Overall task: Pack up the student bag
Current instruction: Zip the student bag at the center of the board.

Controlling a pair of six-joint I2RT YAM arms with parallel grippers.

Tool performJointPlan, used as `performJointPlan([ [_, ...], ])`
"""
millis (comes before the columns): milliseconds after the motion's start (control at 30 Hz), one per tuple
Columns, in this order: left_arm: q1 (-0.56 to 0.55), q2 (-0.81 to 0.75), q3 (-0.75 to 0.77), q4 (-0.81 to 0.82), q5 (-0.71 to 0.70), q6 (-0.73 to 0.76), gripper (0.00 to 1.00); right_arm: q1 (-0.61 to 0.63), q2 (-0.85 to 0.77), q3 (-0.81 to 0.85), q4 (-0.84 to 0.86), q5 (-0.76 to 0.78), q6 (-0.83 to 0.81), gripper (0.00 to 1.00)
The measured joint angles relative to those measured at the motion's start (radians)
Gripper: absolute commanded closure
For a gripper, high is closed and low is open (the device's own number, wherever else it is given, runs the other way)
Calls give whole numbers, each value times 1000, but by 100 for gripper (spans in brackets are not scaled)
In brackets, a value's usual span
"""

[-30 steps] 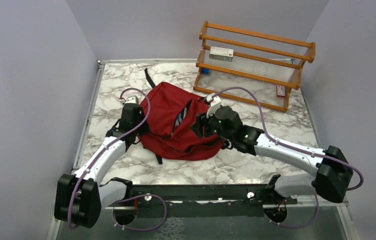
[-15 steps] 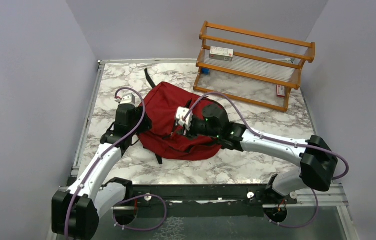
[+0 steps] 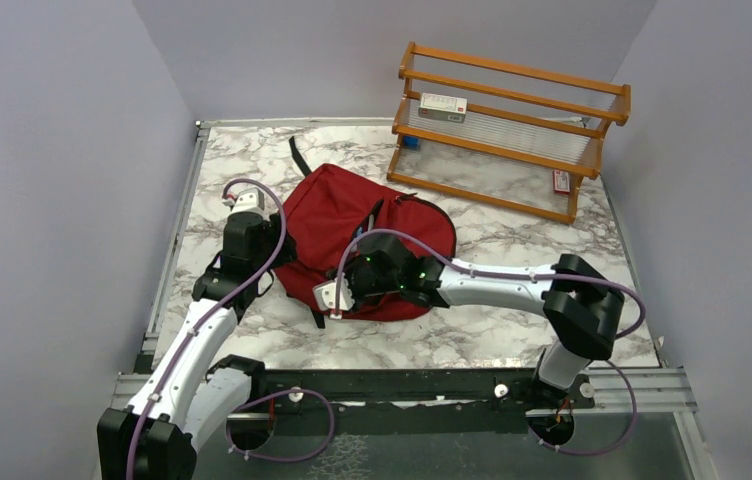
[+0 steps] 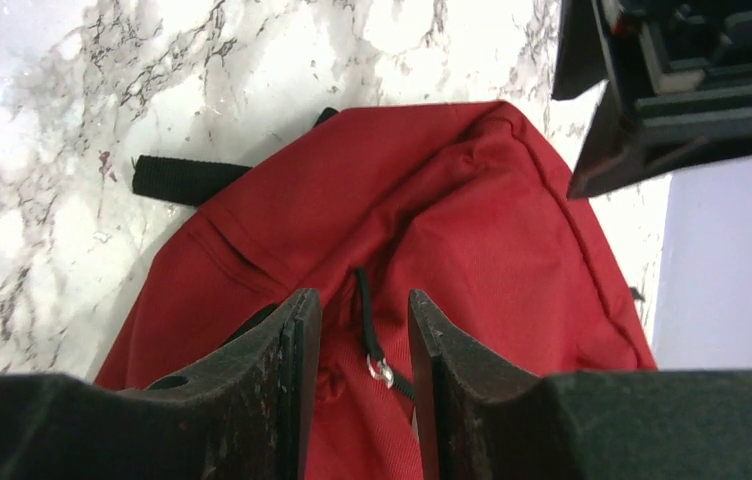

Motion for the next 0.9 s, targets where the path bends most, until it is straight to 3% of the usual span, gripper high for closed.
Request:
performJointPlan([
  [433, 0, -42, 1, -15, -31, 20, 43, 32, 132, 138, -92, 86, -147, 60],
  [900, 0, -49, 1, -16, -31, 21, 43, 32, 206, 213, -193, 152, -188, 62],
])
